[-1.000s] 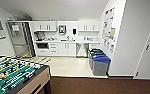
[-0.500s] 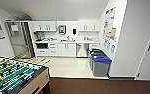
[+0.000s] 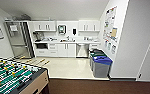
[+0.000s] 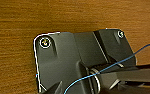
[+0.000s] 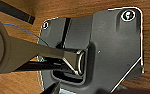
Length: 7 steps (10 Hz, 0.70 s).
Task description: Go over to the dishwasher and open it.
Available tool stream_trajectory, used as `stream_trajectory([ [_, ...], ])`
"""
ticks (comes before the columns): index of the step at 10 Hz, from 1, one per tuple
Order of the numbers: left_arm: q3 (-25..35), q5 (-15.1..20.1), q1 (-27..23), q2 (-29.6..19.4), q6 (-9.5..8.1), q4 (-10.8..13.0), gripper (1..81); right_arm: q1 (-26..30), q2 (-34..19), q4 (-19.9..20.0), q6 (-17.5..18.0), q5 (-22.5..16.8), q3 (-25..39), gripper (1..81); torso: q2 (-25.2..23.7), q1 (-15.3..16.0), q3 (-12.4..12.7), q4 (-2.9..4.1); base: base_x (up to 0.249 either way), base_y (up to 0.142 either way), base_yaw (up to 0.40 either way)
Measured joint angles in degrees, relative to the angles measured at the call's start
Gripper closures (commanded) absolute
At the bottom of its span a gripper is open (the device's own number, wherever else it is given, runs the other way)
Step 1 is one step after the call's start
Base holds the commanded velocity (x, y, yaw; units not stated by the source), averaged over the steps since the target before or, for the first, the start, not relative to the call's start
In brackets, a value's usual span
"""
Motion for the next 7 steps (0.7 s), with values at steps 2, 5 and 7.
stream_trajectory([
  [2, 0.0, 0.0, 0.0, 0.0, -0.02, 0.0, 1.0, 0.1, 0.0, 0.0, 0.0, 0.0, 0.0, 1.0, 0.0, 0.0, 0.0, 0.00, 0.085, 0.000, 0.000],
  [5, 0.0, 0.0, -0.1, 0.0, 0.00, 0.0, 1.0, 0.1, 0.0, 0.0, 0.0, 0.0, 0.0, 1.0, 0.0, 0.0, 0.0, 0.00, 0.086, 0.000, 0.000],
  [7, 0.0, 0.0, 0.0, 0.0, 0.00, 0.0, 1.0, 0.1, 0.0, 0.0, 0.0, 0.0, 0.0, 1.0, 0.0, 0.0, 0.0, 0.00, 0.087, 0.000, 0.000],
])
